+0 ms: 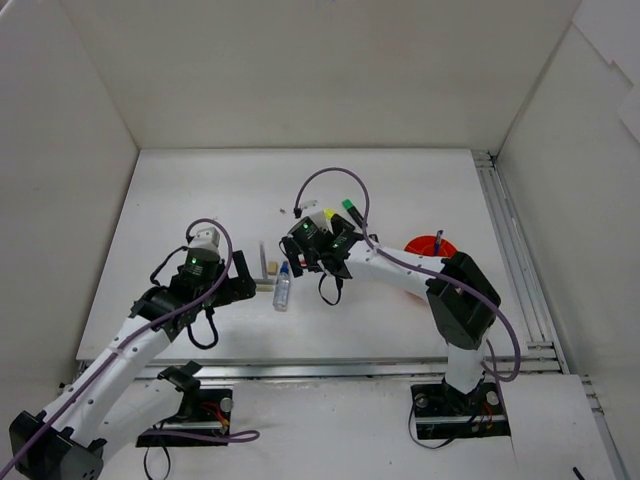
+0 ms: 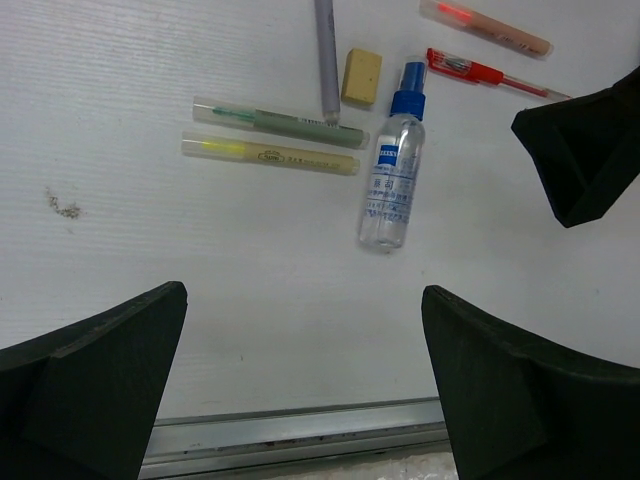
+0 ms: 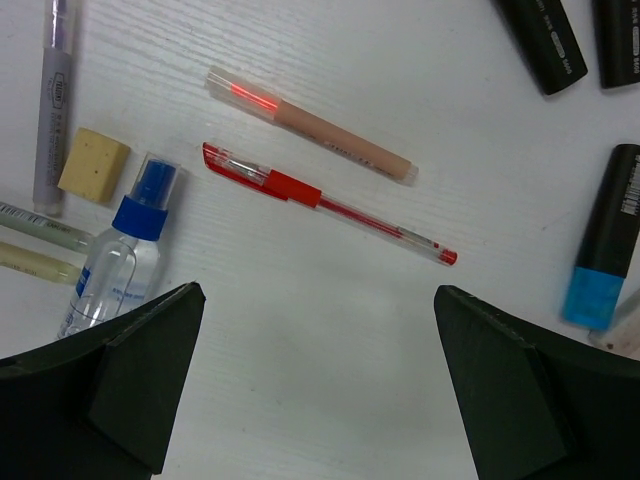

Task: Sort the stationery into containers
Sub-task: Pick up the pen from the center of the board.

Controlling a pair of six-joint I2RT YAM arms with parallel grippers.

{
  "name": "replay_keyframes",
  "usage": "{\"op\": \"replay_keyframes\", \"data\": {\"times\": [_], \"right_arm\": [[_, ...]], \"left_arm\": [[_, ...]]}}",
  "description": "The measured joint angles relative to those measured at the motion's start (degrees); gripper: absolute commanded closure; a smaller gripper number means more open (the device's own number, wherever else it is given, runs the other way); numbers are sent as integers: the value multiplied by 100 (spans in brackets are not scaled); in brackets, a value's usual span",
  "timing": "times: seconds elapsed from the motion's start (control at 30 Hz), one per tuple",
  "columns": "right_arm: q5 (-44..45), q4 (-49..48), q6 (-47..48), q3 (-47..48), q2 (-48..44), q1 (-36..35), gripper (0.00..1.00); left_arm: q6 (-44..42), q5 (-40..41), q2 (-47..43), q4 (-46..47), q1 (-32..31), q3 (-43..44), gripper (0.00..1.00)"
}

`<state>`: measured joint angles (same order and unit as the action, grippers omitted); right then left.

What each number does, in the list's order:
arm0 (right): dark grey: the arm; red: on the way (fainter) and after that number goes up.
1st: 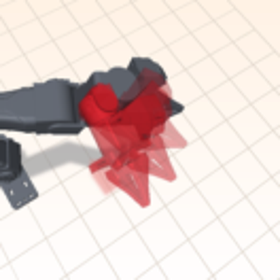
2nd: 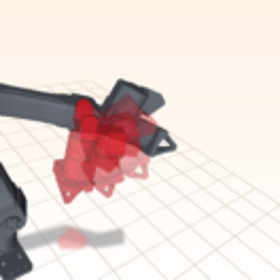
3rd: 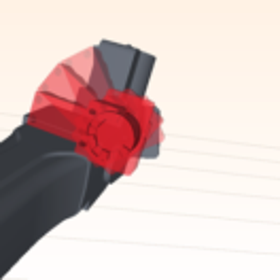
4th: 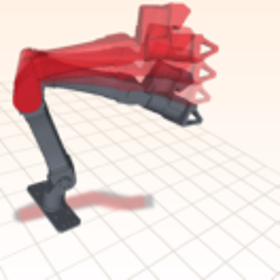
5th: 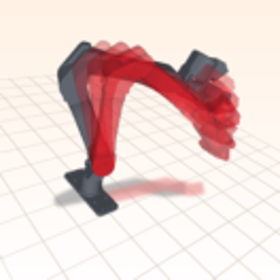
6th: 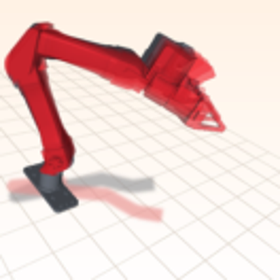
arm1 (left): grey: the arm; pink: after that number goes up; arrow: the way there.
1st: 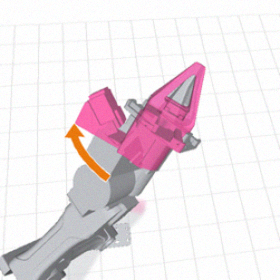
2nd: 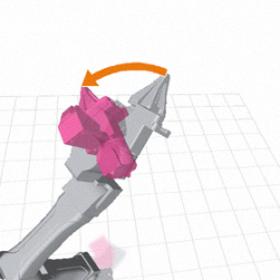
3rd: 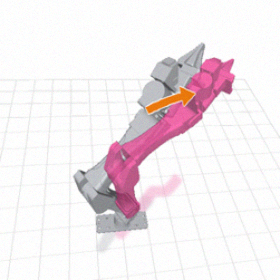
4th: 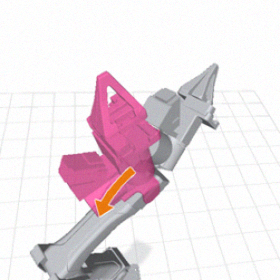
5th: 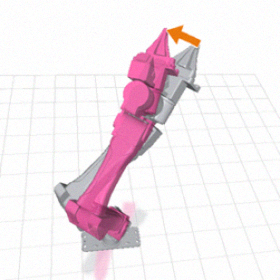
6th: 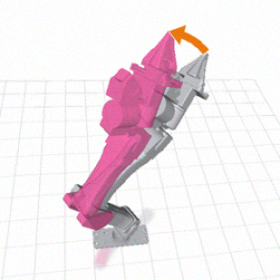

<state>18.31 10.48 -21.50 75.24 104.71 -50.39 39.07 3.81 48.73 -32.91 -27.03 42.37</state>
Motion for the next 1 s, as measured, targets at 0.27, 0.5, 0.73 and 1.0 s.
{"op": "replay_keyframes", "data": {"times": [0.27,0.5,0.73,1.0], "right_arm": [[-70,-98,879,92,369,-48,2],[-1397,-424,1655,-219,389,597,4],[-2092,-619,1906,-223,675,879,5],[-2389,-957,1998,-581,638,866,13]], "left_arm": [[85,-236,-223,37,42,-468,0],[144,-273,-330,247,52,-621,0],[149,-286,-282,297,52,-621,0],[149,-282,-48,304,52,-619,0]]}}
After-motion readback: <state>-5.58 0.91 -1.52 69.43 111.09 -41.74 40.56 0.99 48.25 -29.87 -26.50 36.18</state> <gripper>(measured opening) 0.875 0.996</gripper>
